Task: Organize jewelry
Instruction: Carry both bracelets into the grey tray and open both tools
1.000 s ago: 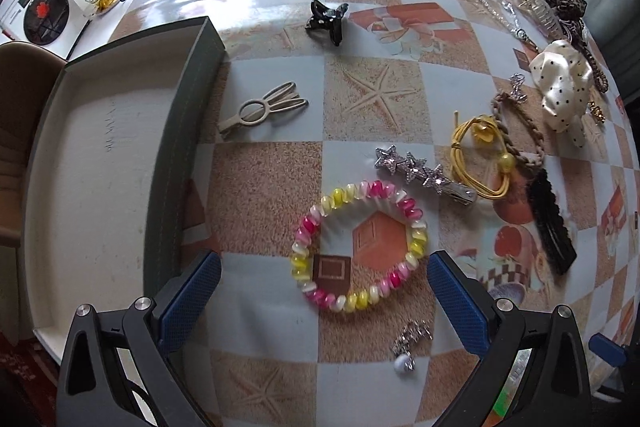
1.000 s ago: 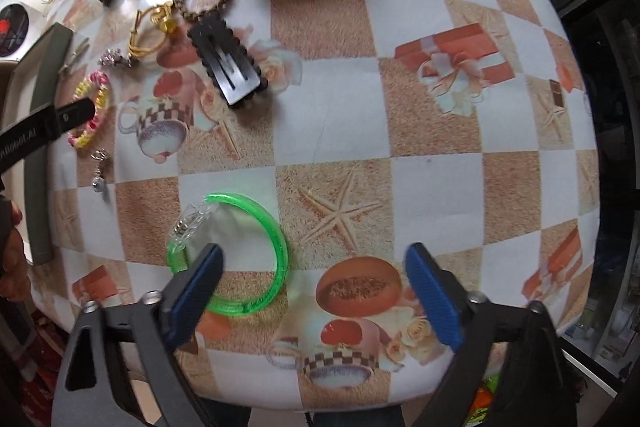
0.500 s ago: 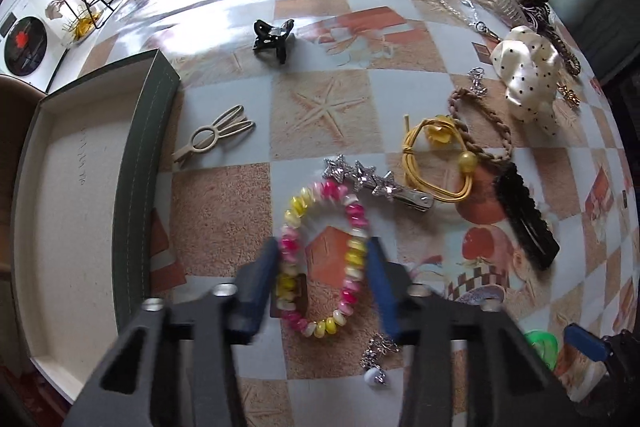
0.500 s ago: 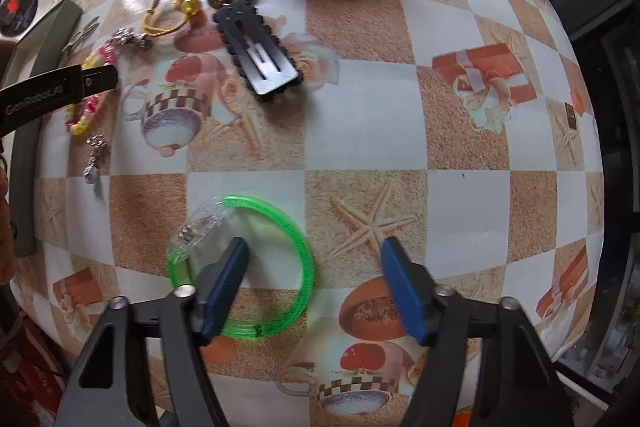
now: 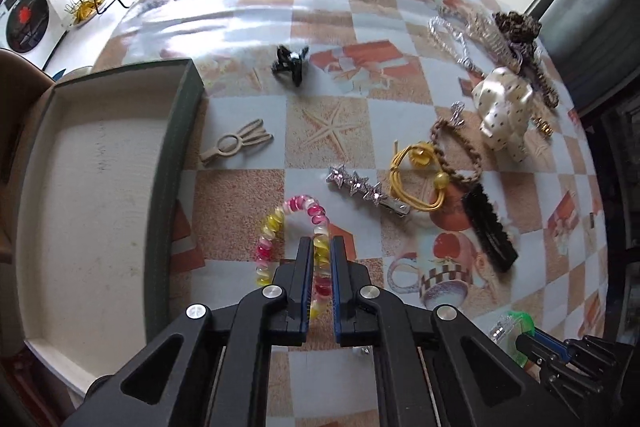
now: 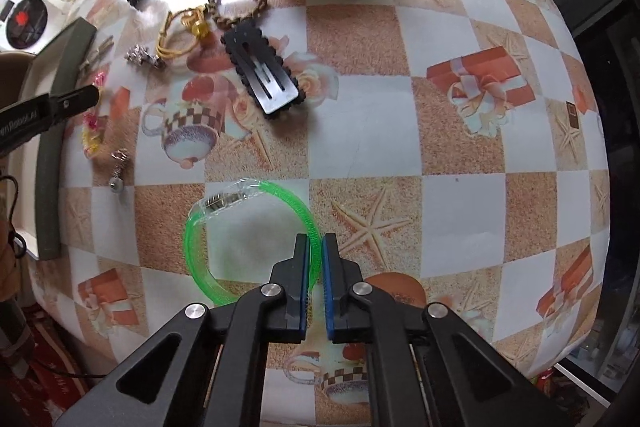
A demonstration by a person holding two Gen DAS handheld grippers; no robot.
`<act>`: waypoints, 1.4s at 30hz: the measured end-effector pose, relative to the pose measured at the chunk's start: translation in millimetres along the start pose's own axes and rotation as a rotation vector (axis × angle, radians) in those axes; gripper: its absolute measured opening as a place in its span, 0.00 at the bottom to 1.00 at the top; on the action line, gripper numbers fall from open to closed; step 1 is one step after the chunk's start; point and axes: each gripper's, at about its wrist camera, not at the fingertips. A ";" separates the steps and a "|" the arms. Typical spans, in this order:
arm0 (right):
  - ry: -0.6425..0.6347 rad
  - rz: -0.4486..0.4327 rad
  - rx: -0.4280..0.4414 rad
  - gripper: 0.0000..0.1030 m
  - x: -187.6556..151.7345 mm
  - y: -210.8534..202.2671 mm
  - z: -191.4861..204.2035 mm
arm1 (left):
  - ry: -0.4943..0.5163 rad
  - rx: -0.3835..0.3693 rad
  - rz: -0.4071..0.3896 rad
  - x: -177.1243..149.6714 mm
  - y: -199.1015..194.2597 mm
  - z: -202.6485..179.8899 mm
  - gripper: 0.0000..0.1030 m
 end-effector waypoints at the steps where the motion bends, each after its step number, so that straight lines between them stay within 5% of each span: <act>1: 0.000 -0.005 0.006 0.06 1.2 -3.7 -0.2 | -0.002 -0.003 -0.005 -2.6 -4.1 1.1 0.11; 16: -0.099 -0.116 0.082 0.06 43.4 -67.5 18.7 | -0.150 -0.032 -0.147 4.4 -85.8 53.0 0.11; 23: -0.246 -0.169 0.148 0.06 83.8 -72.6 73.8 | -0.279 0.031 -0.228 16.3 -111.0 117.2 0.11; 33: -0.387 -0.216 0.199 0.06 153.3 -45.6 200.3 | -0.334 0.168 -0.231 37.1 -74.9 200.6 0.11; 42: -0.395 -0.201 0.180 0.06 192.4 10.0 261.1 | -0.291 0.245 -0.213 43.3 -26.5 222.0 0.11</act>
Point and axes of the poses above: each gripper's, at about its wrist camera, not at the fingertips, and y roughly the way its jaws point, z to its left, x to its top, and after that the axes turned 10 degrees about -y, right-handed
